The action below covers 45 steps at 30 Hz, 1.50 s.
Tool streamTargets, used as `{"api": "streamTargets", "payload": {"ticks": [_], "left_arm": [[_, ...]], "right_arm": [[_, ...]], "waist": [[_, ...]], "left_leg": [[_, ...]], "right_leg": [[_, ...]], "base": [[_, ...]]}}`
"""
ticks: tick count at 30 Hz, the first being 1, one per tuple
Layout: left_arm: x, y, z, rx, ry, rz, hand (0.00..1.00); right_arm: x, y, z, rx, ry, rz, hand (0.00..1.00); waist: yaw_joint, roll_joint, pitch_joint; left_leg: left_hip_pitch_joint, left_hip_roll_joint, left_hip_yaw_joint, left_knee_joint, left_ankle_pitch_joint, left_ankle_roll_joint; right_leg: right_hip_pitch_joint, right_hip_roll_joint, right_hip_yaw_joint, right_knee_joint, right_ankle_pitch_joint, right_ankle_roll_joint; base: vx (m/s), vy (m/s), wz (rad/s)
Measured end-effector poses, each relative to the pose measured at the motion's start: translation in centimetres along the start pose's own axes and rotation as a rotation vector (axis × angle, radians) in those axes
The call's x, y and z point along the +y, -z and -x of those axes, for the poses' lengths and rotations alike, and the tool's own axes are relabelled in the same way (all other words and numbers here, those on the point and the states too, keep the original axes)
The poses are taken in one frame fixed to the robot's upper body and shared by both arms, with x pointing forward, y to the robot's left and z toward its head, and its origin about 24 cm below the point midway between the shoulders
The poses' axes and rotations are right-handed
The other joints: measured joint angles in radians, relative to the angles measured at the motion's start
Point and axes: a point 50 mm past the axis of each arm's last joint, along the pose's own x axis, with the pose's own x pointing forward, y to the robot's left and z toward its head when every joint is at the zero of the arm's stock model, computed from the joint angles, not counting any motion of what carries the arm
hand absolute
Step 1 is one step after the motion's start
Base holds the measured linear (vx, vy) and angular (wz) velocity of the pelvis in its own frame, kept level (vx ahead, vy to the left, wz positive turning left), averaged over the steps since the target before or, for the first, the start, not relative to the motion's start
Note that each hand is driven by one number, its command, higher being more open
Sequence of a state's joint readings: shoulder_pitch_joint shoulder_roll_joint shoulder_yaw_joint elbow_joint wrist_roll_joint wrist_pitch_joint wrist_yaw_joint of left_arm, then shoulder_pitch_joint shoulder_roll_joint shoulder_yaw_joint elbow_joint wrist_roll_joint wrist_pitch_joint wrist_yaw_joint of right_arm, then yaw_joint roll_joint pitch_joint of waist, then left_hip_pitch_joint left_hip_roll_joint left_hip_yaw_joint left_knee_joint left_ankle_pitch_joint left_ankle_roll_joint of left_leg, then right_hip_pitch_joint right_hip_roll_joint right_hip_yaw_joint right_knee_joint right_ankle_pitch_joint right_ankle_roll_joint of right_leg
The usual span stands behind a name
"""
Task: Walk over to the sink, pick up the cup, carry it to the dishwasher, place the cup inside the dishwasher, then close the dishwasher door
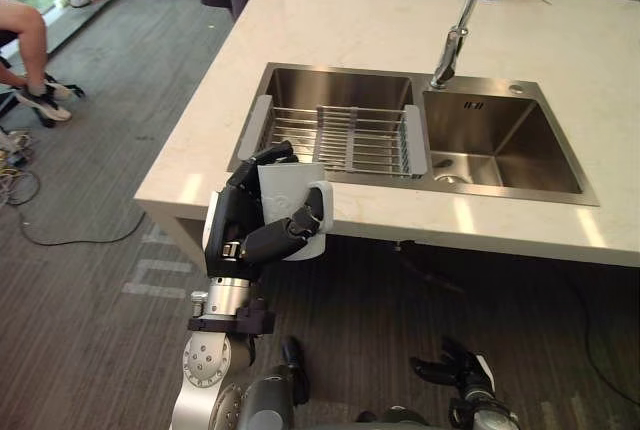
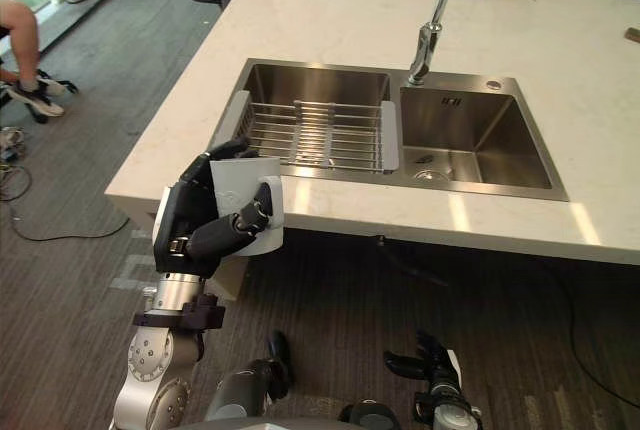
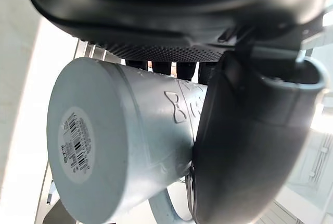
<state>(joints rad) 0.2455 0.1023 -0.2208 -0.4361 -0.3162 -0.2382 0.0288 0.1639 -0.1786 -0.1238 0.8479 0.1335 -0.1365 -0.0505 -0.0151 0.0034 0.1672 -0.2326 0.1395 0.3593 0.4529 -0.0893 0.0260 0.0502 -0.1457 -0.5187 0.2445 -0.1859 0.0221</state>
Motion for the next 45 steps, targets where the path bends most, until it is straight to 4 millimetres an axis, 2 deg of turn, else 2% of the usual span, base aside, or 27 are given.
{"api": "streamTargets", "payload": {"ticks": [2,3,4,6,10,13,17,19,22,25,26,27,28,29,30,32,34,35,36,37,38,39,40,41,42,43,45], "left_arm": [[-0.5,0.1,-0.1,-0.001,0.013,0.021,0.3],[-1.0,0.2,-0.3,-0.005,0.027,0.036,0.3],[-1.2,0.3,-0.6,-0.005,0.044,0.033,0.3],[-0.8,0.8,-0.5,0.02,0.041,0.016,0.3],[-0.6,1.2,-0.4,0.04,0.033,0.011,0.3],[-0.5,1.2,-0.4,0.041,0.033,0.01,0.3],[-0.6,1.2,-0.4,0.042,0.039,0.01,0.3],[-0.3,1.2,-0.2,0.046,0.025,0.004,0.3],[0.6,1.3,0.3,0.061,-0.017,-0.014,0.3],[1.1,1.3,0.6,0.066,-0.046,-0.019,0.3],[1.2,1.2,0.6,0.06,-0.061,-0.013,0.3],[1.5,1.1,0.6,0.056,-0.075,-0.009,0.3],[1.6,1.1,0.5,0.052,-0.082,-0.007,0.3],[1.6,1.1,0.5,0.048,-0.087,0.001,0.3],[1.5,1.1,0.5,0.049,-0.082,0.003,0.3],[1.5,1.1,0.5,0.049,-0.082,0.006,0.3],[1.6,1.0,0.5,0.047,-0.09,0.011,0.3],[1.7,1.0,0.6,0.051,-0.092,0.013,0.3],[1.8,1.1,0.6,0.055,-0.093,0.016,0.3],[1.7,1.2,0.7,0.061,-0.093,0.021,0.3],[1.6,1.5,0.7,0.071,-0.09,0.026,0.3],[1.6,1.5,0.8,0.075,-0.085,0.026,0.3],[1.5,1.5,0.7,0.077,-0.076,0.025,0.3],[1.5,1.5,0.7,0.082,-0.067,0.016,0.3],[1.6,1.6,0.8,0.087,-0.072,0.014,0.3],[1.7,1.7,0.8,0.089,-0.075,0.014,0.3],[1.7,2.0,0.8,0.101,-0.075,0.023,0.3]], "right_arm": [[-0.2,0.0,0.1,-0.004,0.011,-0.007,0.9],[-0.4,-0.2,0.1,-0.017,0.019,-0.014,0.9],[0.1,-0.3,0.1,-0.02,0.014,-0.029,0.9],[1.0,-0.5,0.1,-0.032,-0.011,-0.047,0.9],[1.8,-0.1,0.3,-0.02,-0.026,-0.065,0.9],[1.8,0.1,0.4,-0.013,-0.027,-0.062,0.9],[1.5,0.9,0.8,0.008,-0.023,-0.054,0.9],[1.5,1.3,0.8,0.021,-0.023,-0.046,0.9],[1.9,1.4,0.9,0.029,-0.046,-0.022,0.9],[2.2,1.0,0.7,0.019,-0.057,-0.009,0.9],[2.2,0.6,0.5,0.006,-0.055,-0.007,0.9],[2.2,0.2,0.3,-0.003,-0.051,-0.007,0.9],[2.2,-0.1,0.2,-0.013,-0.045,-0.008,0.9],[1.7,-0.6,0.1,-0.031,-0.026,0.0,0.9],[1.1,-0.8,-0.1,-0.038,-0.007,0.015,0.9],[0.6,-1.3,-0.3,-0.05,0.011,0.026,0.9],[1.0,-2.4,-0.7,-0.079,0.008,0.022,0.9],[1.3,-3.1,-0.9,-0.095,-0.001,0.02,0.9],[1.5,-3.3,-1.0,-0.101,-0.005,0.019,0.9],[1.7,-3.8,-1.2,-0.114,-0.012,0.026,0.9],[1.9,-4.0,-1.3,-0.119,-0.019,0.044,0.9],[2.1,-4.0,-1.3,-0.118,-0.025,0.051,0.9],[2.5,-3.9,-1.2,-0.113,-0.043,0.059,0.9],[3.0,-3.8,-1.2,-0.112,-0.061,0.066,0.9],[3.3,-3.8,-1.1,-0.112,-0.071,0.076,0.9],[3.4,-3.7,-1.1,-0.112,-0.076,0.079,0.9],[3.6,-3.8,-1.0,-0.116,-0.081,0.074,0.9]], "waist": [[-0.008,0.019,-0.017],[-0.013,0.044,-0.032],[-0.013,0.047,-0.043],[-0.023,0.033,-0.05],[-0.023,0.009,-0.065],[-0.023,0.005,-0.068],[-0.028,0.004,-0.069],[-0.02,0.004,-0.07],[-0.003,0.003,-0.074],[0.003,0.002,-0.074],[0.005,0.001,-0.074],[0.01,0.0,-0.075],[0.008,-0.003,-0.074],[-0.005,-0.011,-0.069],[-0.008,0.001,-0.074],[-0.002,0.009,-0.076],[-0.004,-0.001,-0.071],[-0.002,-0.017,-0.058],[-0.001,-0.023,-0.054],[-0.004,-0.026,-0.05],[-0.008,-0.025,-0.049],[-0.011,-0.026,-0.049],[-0.024,-0.019,-0.049],[-0.036,-0.016,-0.046],[-0.034,-0.016,-0.047],[-0.031,-0.016,-0.046],[-0.032,-0.014,-0.045]], "left_leg": [[0.092,0.006,-0.028,-0.058,-0.022,-0.043],[0.158,-0.001,-0.062,-0.21,-0.032,-0.071],[0.181,-0.032,-0.065,-0.299,0.007,-0.071],[0.201,-0.06,-0.062,-0.349,0.025,-0.055],[0.212,-0.089,-0.052,-0.362,0.025,-0.054],[0.215,-0.102,-0.052,-0.363,0.026,-0.054],[0.208,-0.118,-0.104,-0.368,0.041,-0.029],[0.2,-0.125,-0.121,-0.38,0.056,-0.012],[0.189,-0.128,-0.154,-0.411,0.092,-0.011],[0.153,-0.135,-0.219,-0.416,0.128,-0.018],[0.141,-0.13,-0.206,-0.425,0.129,-0.022],[0.14,-0.104,-0.112,-0.421,0.101,0.004],[0.139,-0.079,-0.022,-0.408,0.084,0.009],[0.135,-0.019,0.15,-0.354,0.066,0.012],[0.121,0.052,0.291,-0.273,0.055,0.027],[0.098,0.06,0.294,-0.226,0.046,0.017],[0.068,0.029,0.25,-0.207,0.014,0.027],[0.062,0.01,0.24,-0.177,-0.011,0.031],[0.06,0.002,0.235,-0.157,-0.029,0.037],[0.056,-0.009,0.217,-0.119,-0.065,0.047],[0.052,-0.026,0.186,-0.086,-0.092,0.065],[0.053,-0.041,0.164,-0.079,-0.099,0.065],[0.063,-0.057,0.105,-0.081,-0.109,0.079],[0.063,-0.07,0.051,-0.085,-0.119,0.092],[0.07,-0.083,0.026,-0.098,-0.117,0.087],[0.074,-0.095,0.005,-0.104,-0.114,0.081],[0.08,-0.14,-0.071,-0.11,-0.117,0.084]], "right_leg": [[-0.012,-0.002,-0.014,-0.007,0.015,0.011],[-0.036,0.001,-0.023,-0.006,0.024,0.021],[-0.056,-0.014,-0.022,-0.006,0.041,0.024],[-0.051,-0.03,-0.022,-0.024,0.062,0.041],[-0.051,-0.053,-0.011,-0.025,0.076,0.048],[-0.051,-0.065,-0.003,-0.018,0.082,0.047],[-0.051,-0.06,0.122,-0.01,0.076,0.041],[-0.049,-0.057,0.134,-0.026,0.071,0.038],[-0.035,-0.046,0.107,-0.06,0.079,0.053],[-0.02,-0.041,0.027,-0.07,0.089,0.066],[-0.014,-0.048,-0.004,-0.07,0.09,0.067],[-0.008,-0.049,-0.028,-0.073,0.092,0.071],[0.002,-0.048,-0.047,-0.078,0.094,0.073],[0.022,-0.059,-0.098,-0.089,0.096,0.078],[0.035,-0.062,-0.144,-0.087,0.096,0.079],[0.042,-0.067,-0.172,-0.075,0.093,0.083],[0.042,-0.107,-0.208,-0.037,0.067,0.098],[0.04,-0.154,-0.224,0.025,0.037,0.121],[0.04,-0.181,-0.232,0.063,0.022,0.119],[0.03,-0.232,-0.224,0.167,0.011,0.106],[-0.011,-0.281,-0.145,0.307,0.033,0.065],[-0.037,-0.292,-0.087,0.369,0.057,0.026],[-0.091,-0.292,0.031,0.479,0.091,-0.005],[-0.125,-0.257,0.103,0.515,0.03,0.021],[-0.147,-0.233,0.14,0.498,-0.003,0.02],[-0.157,-0.216,0.157,0.473,-0.02,0.021],[-0.207,-0.139,0.272,0.331,-0.05,0.026]], "base": [[-0.04,0.125,0.33],[-0.02,0.221,0.24],[-0.01,0.192,0.16],[0.01,0.173,0.05],[0.01,0.133,-0.03],[-0.01,0.086,0.02],[-0.04,0.046,0.32],[-0.07,-0.008,0.33],[-0.1,-0.037,0.33],[-0.06,-0.049,0.8],[-0.09,-0.008,0.65],[-0.08,-0.004,0.67],[-0.04,-0.004,0.87],[0.01,0.037,1.16],[0.02,0.06,1.17],[0.0,0.107,0.78],[-0.03,0.155,0.7],[-0.01,0.152,0.49],[0.02,0.227,0.57],[0.04,0.201,0.67],[0.07,0.274,0.74],[0.09,0.218,1.04],[0.19,0.243,1.29],[0.22,0.199,1.36],[0.22,0.178,1.05],[0.19,0.16,0.96],[0.21,0.118,1.14]]}}
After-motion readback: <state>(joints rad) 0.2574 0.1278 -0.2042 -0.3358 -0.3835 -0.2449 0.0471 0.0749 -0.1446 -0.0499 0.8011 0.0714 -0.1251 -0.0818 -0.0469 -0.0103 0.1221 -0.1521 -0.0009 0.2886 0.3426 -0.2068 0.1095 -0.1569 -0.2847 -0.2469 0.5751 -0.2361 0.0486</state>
